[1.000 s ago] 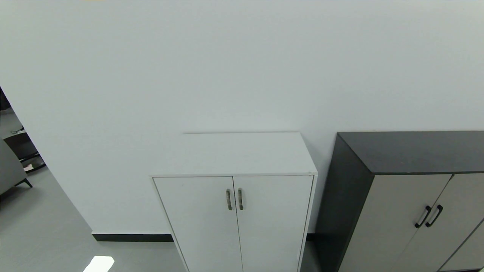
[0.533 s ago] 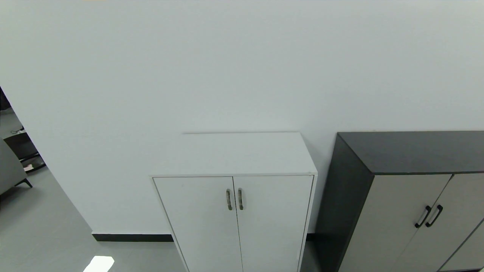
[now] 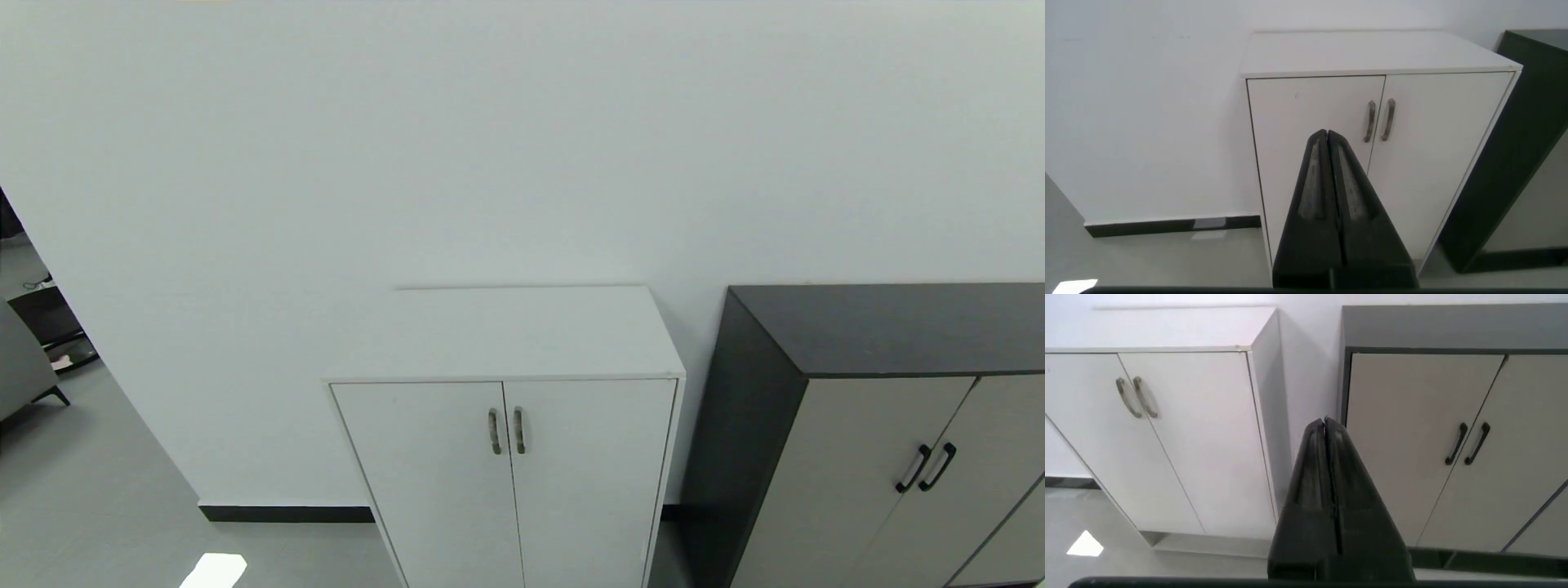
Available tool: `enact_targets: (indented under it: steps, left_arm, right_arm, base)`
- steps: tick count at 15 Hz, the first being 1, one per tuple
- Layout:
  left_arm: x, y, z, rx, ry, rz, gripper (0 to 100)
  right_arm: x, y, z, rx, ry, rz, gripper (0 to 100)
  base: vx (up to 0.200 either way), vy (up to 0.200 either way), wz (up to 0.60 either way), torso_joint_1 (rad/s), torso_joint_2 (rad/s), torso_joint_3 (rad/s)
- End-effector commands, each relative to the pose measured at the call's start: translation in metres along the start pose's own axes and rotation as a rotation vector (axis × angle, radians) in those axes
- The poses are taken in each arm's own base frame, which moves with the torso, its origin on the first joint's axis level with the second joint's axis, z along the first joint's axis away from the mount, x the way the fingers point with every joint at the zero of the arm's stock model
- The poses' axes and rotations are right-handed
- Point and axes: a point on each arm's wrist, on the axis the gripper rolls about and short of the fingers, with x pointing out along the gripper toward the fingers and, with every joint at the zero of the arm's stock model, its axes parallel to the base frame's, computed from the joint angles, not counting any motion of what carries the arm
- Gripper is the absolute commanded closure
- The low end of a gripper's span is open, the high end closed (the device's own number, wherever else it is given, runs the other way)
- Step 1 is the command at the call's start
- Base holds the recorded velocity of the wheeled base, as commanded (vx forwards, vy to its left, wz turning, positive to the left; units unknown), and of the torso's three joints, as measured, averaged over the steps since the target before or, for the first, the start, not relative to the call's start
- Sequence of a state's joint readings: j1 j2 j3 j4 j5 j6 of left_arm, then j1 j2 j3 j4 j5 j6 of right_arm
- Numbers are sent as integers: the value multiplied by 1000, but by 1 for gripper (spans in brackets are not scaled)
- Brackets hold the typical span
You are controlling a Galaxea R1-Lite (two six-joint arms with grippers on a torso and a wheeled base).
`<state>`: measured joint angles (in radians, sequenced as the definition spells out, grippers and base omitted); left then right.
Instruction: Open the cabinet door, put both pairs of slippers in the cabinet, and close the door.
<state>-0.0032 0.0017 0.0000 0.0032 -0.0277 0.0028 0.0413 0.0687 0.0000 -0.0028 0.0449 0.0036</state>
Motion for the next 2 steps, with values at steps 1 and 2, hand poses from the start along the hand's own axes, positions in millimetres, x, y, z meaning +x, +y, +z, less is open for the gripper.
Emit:
enact_targets:
  steps: [1, 2]
  left_arm:
    - [0, 0, 0, 0, 0, 0, 100]
    - [0, 0, 0, 0, 0, 0, 100]
  right_arm:
    - [0, 0, 0, 0, 3, 0, 100]
    - [0, 0, 0, 0, 3, 0, 100]
  base:
    - [0, 0, 0, 0, 0, 0]
    - [0, 0, 0, 0, 0, 0]
